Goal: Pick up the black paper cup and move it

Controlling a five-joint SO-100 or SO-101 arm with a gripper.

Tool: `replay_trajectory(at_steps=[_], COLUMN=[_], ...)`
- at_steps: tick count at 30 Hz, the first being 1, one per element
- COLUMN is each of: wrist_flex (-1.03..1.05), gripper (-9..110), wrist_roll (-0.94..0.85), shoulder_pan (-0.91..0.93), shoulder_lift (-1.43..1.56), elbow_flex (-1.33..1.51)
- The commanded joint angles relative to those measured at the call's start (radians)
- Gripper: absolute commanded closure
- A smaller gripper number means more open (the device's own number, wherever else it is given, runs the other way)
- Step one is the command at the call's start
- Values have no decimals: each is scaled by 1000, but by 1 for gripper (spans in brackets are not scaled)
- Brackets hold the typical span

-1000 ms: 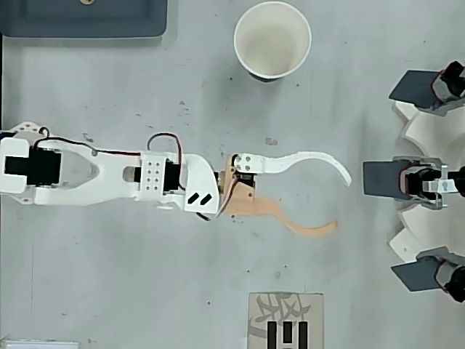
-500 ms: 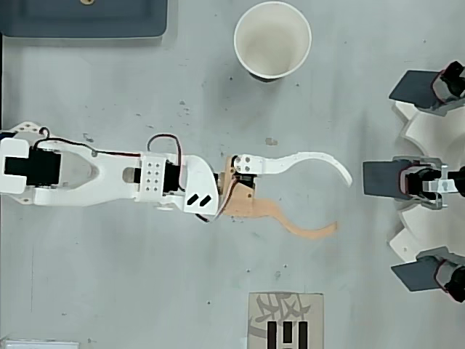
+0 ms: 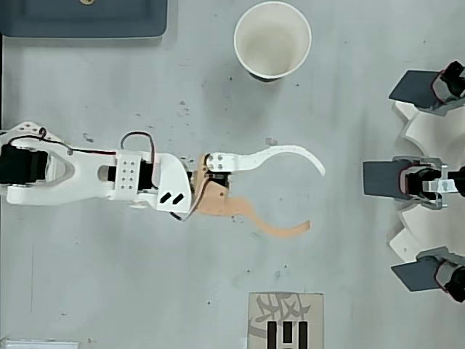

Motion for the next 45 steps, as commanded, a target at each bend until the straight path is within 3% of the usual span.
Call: replay_trajectory(at_steps=[1,20,33,45], wrist_flex=[-38,-186,-295,-339], gripper=[85,80,70,58], wrist_roll=[11,83,121,133], shoulder_pan=[17,31,21,-133], shoulder_lift=[101,377,451,469], elbow_flex=[44,477,630,669])
